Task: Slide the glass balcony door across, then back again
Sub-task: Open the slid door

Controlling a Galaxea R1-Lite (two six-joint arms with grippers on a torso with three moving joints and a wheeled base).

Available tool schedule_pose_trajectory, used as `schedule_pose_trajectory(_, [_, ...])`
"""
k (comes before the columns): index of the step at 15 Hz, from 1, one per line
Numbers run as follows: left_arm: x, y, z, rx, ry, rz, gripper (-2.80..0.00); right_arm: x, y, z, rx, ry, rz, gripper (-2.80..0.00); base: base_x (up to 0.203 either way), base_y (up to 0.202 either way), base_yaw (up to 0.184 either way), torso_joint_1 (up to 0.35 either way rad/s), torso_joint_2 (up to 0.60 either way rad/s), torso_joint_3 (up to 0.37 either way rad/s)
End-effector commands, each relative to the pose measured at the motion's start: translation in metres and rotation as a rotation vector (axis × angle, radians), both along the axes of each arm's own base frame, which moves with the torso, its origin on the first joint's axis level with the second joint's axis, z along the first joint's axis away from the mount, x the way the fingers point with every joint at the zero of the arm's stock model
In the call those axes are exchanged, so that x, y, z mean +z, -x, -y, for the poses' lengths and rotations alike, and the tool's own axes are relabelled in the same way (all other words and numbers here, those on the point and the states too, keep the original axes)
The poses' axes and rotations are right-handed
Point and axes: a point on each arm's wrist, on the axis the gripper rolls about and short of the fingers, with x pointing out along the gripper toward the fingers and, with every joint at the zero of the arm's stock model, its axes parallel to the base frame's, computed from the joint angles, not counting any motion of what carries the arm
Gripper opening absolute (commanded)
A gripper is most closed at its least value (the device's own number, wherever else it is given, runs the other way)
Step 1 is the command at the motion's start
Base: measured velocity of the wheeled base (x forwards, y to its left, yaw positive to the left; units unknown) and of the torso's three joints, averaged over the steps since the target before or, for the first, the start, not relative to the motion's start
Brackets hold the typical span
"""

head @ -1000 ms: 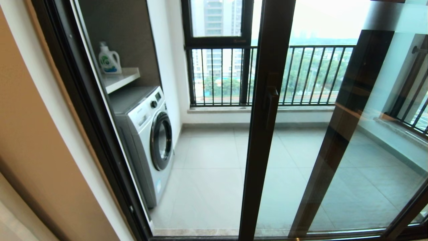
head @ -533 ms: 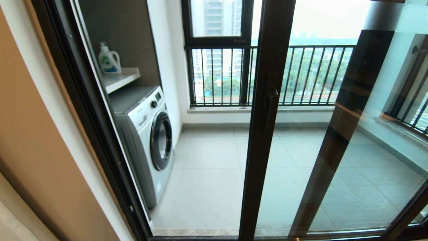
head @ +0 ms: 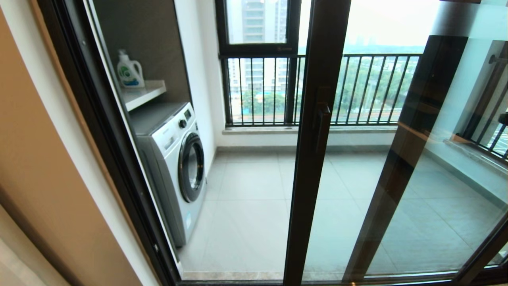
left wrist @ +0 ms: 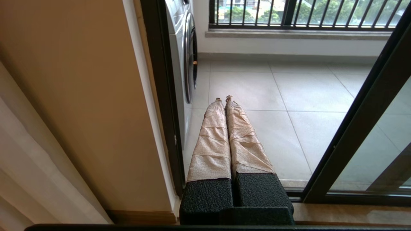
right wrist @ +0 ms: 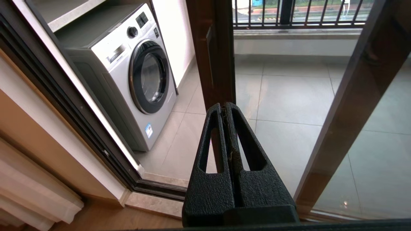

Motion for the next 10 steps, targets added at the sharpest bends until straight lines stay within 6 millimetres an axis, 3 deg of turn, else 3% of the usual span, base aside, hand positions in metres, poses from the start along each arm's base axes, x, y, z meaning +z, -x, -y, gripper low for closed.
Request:
schedule_pose_trajectory(1, [0.000, 0.000, 0.000, 0.001, 0.000, -0.001, -2.80, 0.000, -0.031, -0.017, 0.007, 0.014, -0.029, -2.80, 0.000, 0.000, 0.000, 0.000, 0.00, 0.000])
schedule_pose_trajectory(5, [0.000, 0.000, 0.000, 0.001, 0.000, -0.001, -2.80, -0.015, -0.080, -0.044, 0.026, 0.042, -0.082, -2.80, 0.000, 0.000, 0.000, 0.000, 0.00, 0.000])
schedule_pose_trajectory(10, [0.000, 0.000, 0.000, 0.001, 0.000, -0.001, -2.80, -0.056, -0.156, -0.084, 0.032, 0.054, -0.104, -2.80, 0.000, 0.000, 0.000, 0.000, 0.00, 0.000])
